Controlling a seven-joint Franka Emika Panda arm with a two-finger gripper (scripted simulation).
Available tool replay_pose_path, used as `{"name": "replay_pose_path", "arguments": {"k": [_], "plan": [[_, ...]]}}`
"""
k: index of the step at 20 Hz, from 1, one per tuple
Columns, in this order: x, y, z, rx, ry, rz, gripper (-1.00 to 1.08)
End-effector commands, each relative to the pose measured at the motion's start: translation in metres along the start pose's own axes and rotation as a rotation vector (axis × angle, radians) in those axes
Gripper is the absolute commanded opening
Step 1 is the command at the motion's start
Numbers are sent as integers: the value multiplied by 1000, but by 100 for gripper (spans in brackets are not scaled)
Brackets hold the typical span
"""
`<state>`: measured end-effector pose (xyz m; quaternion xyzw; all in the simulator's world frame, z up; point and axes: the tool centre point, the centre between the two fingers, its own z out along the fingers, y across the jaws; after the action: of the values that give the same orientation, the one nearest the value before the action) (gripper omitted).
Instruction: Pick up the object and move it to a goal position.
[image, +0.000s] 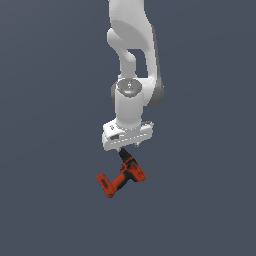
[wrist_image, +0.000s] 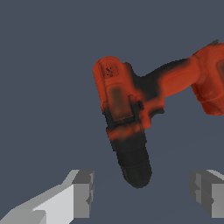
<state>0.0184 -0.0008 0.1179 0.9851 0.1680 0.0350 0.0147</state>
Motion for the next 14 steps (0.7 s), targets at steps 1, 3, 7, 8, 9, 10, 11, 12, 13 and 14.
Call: {"name": "replay_pose_path", "arguments": {"k": [1, 3, 7, 8, 9, 10, 11, 12, 13, 14], "plan": [[-2, 2, 13, -4, 6, -71, 68], [-3, 4, 22, -7, 11, -121, 68], [-6, 5, 37, -11, 19, -203, 68], [-7, 6, 40, -11, 21, -220, 68], [-7, 6, 43, -12, 22, -235, 68], [-8, 6, 45, -12, 24, -249, 68], [-8, 6, 48, -13, 25, -262, 68], [-9, 6, 50, -13, 26, -273, 68], [-9, 6, 51, -13, 28, -282, 68], [-9, 6, 53, -13, 28, -290, 68]]}}
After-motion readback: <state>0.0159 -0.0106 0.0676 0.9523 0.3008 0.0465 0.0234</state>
